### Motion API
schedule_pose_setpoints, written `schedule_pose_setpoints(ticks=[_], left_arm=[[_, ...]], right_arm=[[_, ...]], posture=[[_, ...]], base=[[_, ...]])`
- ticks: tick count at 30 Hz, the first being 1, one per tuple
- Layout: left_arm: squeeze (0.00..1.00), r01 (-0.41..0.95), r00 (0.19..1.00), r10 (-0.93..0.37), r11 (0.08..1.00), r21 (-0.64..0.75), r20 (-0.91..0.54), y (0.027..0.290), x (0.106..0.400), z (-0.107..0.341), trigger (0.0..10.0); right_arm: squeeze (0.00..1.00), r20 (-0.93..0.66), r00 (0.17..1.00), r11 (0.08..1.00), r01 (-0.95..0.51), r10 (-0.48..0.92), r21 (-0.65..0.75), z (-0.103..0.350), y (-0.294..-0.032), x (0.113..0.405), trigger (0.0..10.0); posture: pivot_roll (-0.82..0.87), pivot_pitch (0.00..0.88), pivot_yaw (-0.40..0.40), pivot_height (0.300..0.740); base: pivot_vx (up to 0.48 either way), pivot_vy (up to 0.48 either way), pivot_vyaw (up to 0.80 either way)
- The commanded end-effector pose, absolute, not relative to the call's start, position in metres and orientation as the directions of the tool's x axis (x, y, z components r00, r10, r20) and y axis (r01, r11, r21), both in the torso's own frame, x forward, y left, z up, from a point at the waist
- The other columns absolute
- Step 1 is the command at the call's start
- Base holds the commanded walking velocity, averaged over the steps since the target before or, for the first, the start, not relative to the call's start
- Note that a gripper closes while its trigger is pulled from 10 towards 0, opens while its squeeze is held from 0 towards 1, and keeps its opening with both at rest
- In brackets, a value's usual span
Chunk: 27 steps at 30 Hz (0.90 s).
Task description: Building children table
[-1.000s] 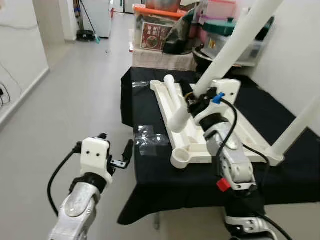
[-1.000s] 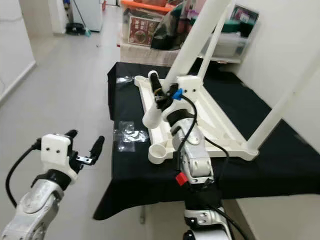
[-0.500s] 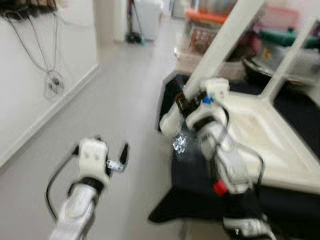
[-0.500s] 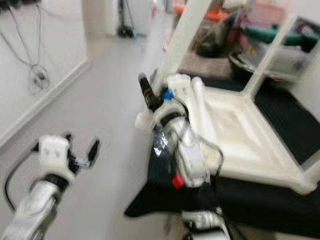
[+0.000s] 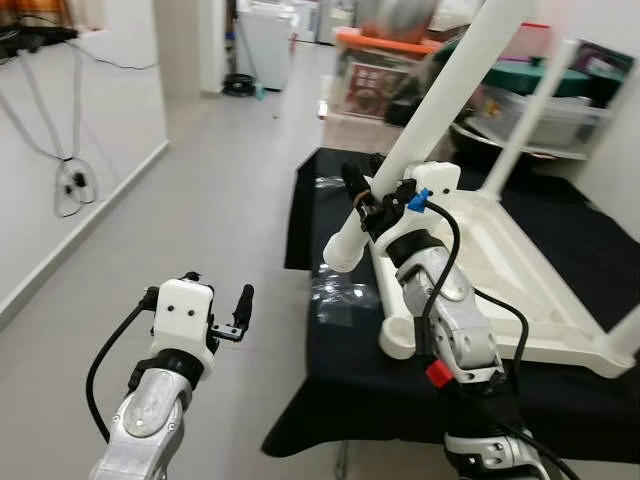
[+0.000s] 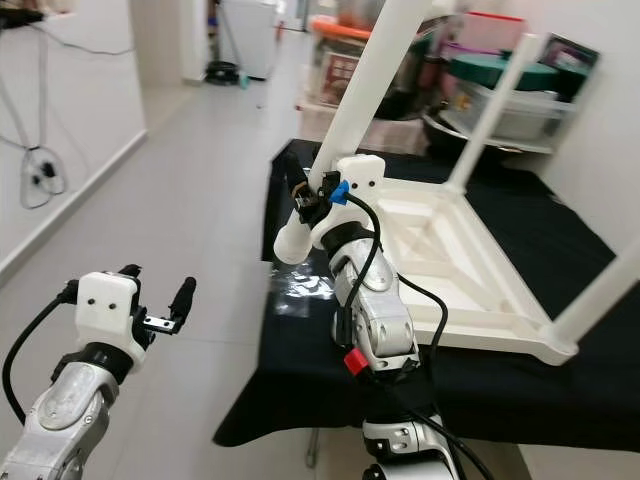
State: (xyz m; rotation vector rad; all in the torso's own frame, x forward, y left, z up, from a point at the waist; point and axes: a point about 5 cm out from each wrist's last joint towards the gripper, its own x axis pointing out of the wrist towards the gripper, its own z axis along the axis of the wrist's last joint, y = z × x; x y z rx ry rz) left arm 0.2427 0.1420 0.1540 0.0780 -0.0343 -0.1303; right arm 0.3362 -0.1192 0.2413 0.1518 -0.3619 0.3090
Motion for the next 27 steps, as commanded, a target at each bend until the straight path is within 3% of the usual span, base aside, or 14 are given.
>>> schedule_pose_setpoints(ticks=[1,15,19,21,24,26,27], left_arm=[[0.00,0.113,0.994,-0.113,0.989,0.092,-0.002,0.146,0.243,0.148,10.0],[0.00,0.084,0.996,-0.083,0.992,0.093,-0.011,0.148,0.241,0.145,10.0],[0.00,0.141,0.989,-0.140,0.989,0.042,-0.040,0.141,0.236,0.140,10.0],[0.00,0.251,0.966,-0.250,0.968,-0.005,-0.067,0.134,0.224,0.134,10.0],[0.00,0.269,0.960,-0.269,0.963,-0.015,-0.072,0.133,0.221,0.133,10.0],[0.00,0.389,0.913,-0.397,0.917,-0.090,-0.091,0.122,0.206,0.131,10.0],[0.00,0.389,0.913,-0.397,0.917,-0.090,-0.091,0.122,0.206,0.131,10.0]], right_arm=[[0.00,0.358,0.893,0.941,-0.325,0.272,0.097,0.240,-0.117,0.337,10.0],[0.00,0.358,0.878,0.923,-0.373,0.318,0.093,0.242,-0.120,0.342,10.0],[0.00,0.319,0.810,0.816,-0.557,0.491,0.158,0.241,-0.118,0.347,10.0],[0.00,0.228,0.716,0.701,-0.696,0.660,0.153,0.236,-0.126,0.354,10.0],[0.00,0.209,0.700,0.684,-0.713,0.683,0.152,0.235,-0.127,0.355,10.0],[0.00,0.142,0.592,0.582,-0.806,0.793,0.110,0.235,-0.131,0.360,10.0],[0.00,0.142,0.592,0.582,-0.806,0.793,0.110,0.235,-0.131,0.360,10.0]], posture=[[0.08,0.007,-0.141,0.740],[0.09,0.009,-0.142,0.740],[0.09,0.021,-0.139,0.740],[0.09,0.040,-0.136,0.740],[0.09,0.040,-0.136,0.740],[0.10,0.068,-0.130,0.740],[0.10,0.068,-0.130,0.740]], base=[[0.307,-0.364,0.00],[0.044,-0.052,0.00],[0.000,0.000,0.00],[0.000,0.000,0.00],[0.000,0.000,0.00],[0.000,0.000,0.00],[0.000,0.000,0.00]])
